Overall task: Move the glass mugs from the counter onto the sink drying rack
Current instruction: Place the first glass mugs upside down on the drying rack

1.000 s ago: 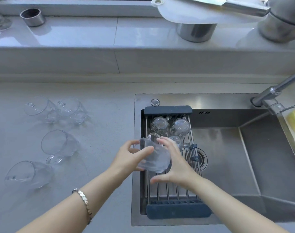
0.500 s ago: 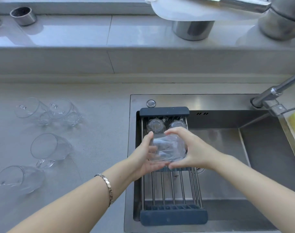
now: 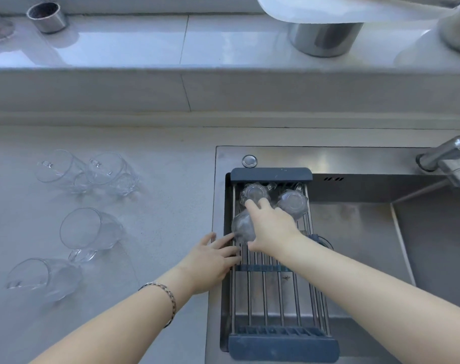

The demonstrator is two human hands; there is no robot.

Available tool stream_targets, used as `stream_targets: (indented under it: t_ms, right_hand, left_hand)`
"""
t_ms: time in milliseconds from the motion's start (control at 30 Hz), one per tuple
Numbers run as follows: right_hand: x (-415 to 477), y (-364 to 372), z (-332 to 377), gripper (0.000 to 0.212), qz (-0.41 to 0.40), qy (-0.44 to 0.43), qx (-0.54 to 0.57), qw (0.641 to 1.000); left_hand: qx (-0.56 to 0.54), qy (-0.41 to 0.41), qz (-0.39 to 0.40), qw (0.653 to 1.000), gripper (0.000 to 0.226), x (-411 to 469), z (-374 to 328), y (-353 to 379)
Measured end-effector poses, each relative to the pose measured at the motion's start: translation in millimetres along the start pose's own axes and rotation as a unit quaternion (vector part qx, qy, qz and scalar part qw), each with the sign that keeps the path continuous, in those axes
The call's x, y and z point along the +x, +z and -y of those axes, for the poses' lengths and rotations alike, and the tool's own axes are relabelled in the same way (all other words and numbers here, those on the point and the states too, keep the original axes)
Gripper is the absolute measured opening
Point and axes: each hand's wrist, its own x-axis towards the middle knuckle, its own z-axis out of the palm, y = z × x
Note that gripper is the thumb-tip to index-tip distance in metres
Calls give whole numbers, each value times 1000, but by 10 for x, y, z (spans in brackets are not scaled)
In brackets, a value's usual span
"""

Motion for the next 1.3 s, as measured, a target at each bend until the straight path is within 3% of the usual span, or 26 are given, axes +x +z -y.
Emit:
stream_targets:
  t_ms: [133,333,600,700,800,900,1033,1200,1300]
  right_hand:
    - [78,19,112,66,26,61,-45,997]
    - [109,250,53,63,12,53,-56,997]
    - [-132,550,-67,80,-109,48,74,990]
    - [-337,565,-312,90,-69,49,32,996]
    - [-461,611,-555,80,-9,27,12,1000]
    - [-471,667,-611,69,-41,10,59,997]
    - [-376,671,-556,68,-94,24,82,992]
    - [-337,616,-488,70,-88,53,41,994]
    - [-381,469,-365,70,-118,47,32,991]
  left_hand:
    - [49,10,-42,998,35,-20,-11,110]
    - [88,24,-82,992,32,-19,34,125]
    - [35,-18,-41,998,40,-36,-43,89]
    - [18,-43,-8,999,42,-28,-82,41]
    - [11,-51,-4,999,42,-26,-99,58]
    - [36,-46,-33,998,40,-29,-104,52]
    - [31,-56,33,997,44,-11,-134,2]
    - [27,-74,71,994,46,-25,-188,-74]
    - [-41,-95,30,994,43,-82,-204,-135]
